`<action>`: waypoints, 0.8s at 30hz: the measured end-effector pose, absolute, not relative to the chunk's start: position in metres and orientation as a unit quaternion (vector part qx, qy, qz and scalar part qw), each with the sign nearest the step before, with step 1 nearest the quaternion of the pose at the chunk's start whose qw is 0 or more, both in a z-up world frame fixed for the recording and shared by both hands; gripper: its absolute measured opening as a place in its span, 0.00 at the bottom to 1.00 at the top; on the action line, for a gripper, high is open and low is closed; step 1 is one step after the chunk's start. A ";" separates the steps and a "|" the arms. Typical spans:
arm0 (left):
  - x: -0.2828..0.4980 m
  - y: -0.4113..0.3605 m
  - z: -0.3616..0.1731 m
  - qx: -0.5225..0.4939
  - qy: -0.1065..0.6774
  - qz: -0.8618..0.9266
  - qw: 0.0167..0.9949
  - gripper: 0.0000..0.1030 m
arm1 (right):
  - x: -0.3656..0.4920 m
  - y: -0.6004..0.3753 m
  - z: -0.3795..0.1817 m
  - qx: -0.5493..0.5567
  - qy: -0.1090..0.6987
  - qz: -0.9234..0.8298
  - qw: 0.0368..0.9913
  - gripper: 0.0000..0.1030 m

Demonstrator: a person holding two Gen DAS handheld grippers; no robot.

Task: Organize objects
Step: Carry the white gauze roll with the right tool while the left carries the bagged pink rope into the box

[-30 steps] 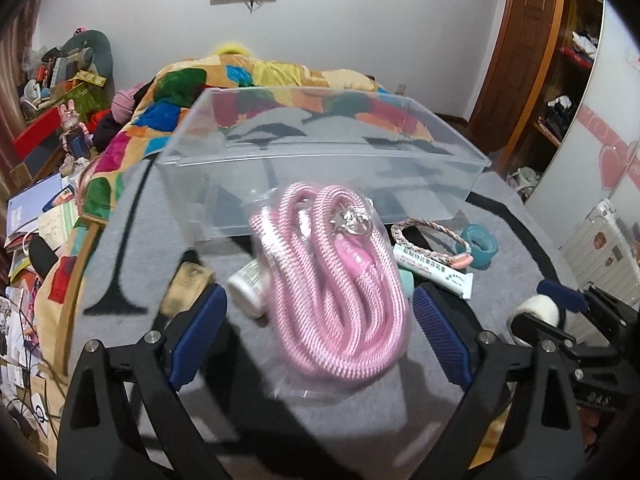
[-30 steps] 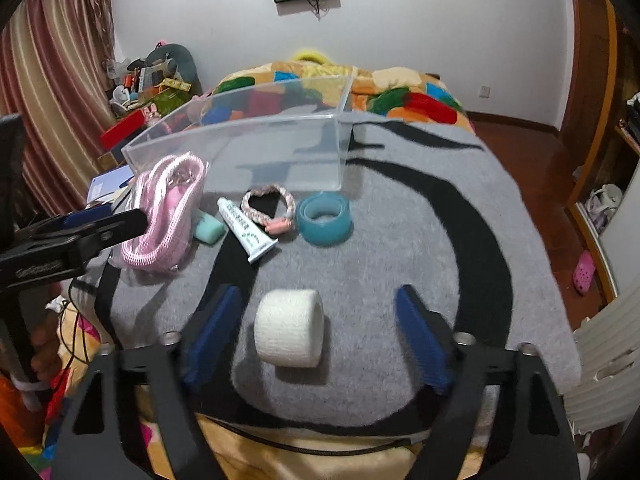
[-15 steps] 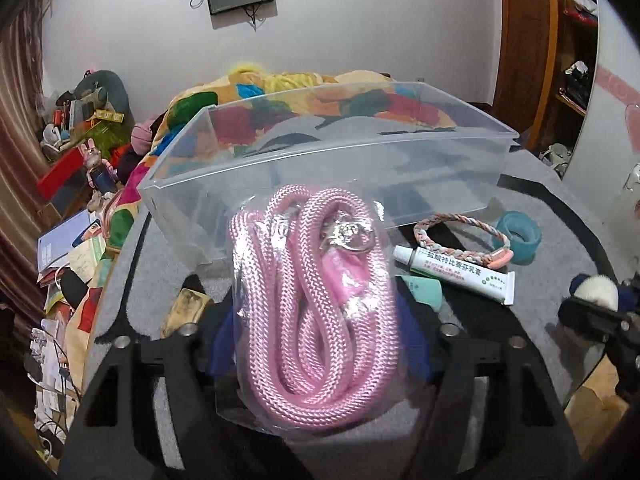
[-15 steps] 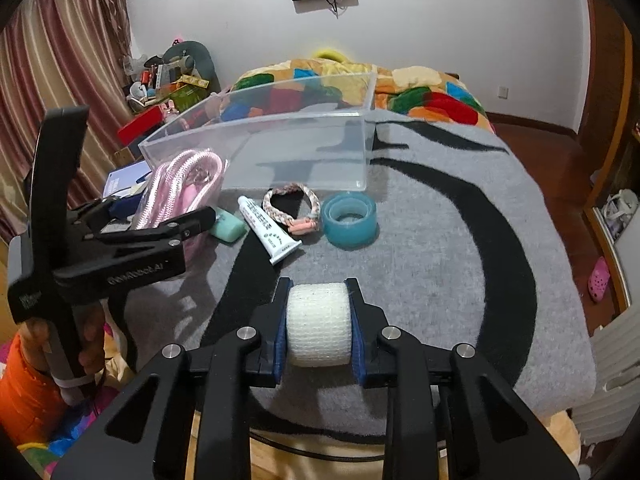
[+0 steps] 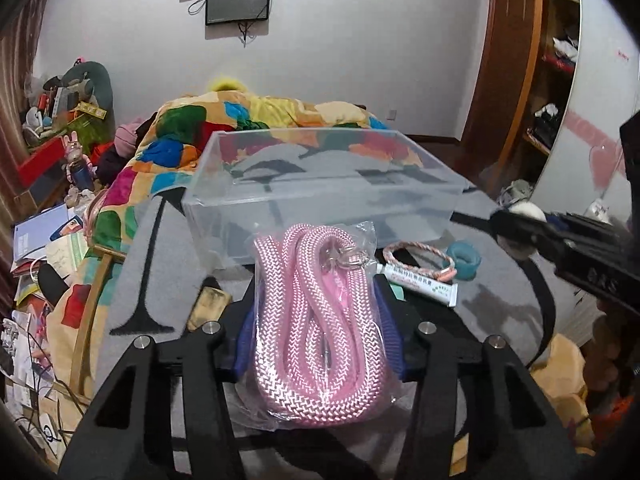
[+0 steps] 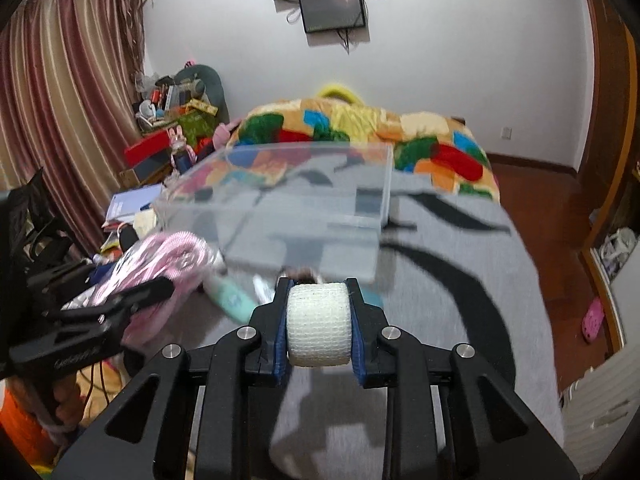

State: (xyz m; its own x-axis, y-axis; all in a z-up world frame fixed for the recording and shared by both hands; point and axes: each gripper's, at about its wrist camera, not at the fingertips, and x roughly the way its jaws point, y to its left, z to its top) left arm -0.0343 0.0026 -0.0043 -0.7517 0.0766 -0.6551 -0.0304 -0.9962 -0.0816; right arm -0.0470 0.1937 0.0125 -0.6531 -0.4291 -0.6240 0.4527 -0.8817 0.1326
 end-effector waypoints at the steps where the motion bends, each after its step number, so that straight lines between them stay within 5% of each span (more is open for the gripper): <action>1: -0.034 -0.001 0.000 -0.349 -0.040 0.936 0.030 0.50 | -0.050 0.191 0.018 0.332 0.020 -0.911 0.243 0.22; 13: -0.069 -0.034 0.055 -0.296 -0.057 0.953 0.024 0.50 | -0.101 0.155 0.066 0.287 0.024 -0.923 0.255 0.22; 24: -0.153 -0.034 0.030 -0.360 -0.040 0.932 0.032 0.50 | -0.181 0.122 0.030 0.375 0.035 -0.893 0.247 0.22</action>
State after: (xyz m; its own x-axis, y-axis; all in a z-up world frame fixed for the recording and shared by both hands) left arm -0.1535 -0.0344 0.0301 -0.7395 0.0876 -0.6675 -0.0298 -0.9948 -0.0975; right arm -0.1811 0.1219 0.0295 -0.5965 -0.4147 -0.6871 0.4667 -0.8758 0.1235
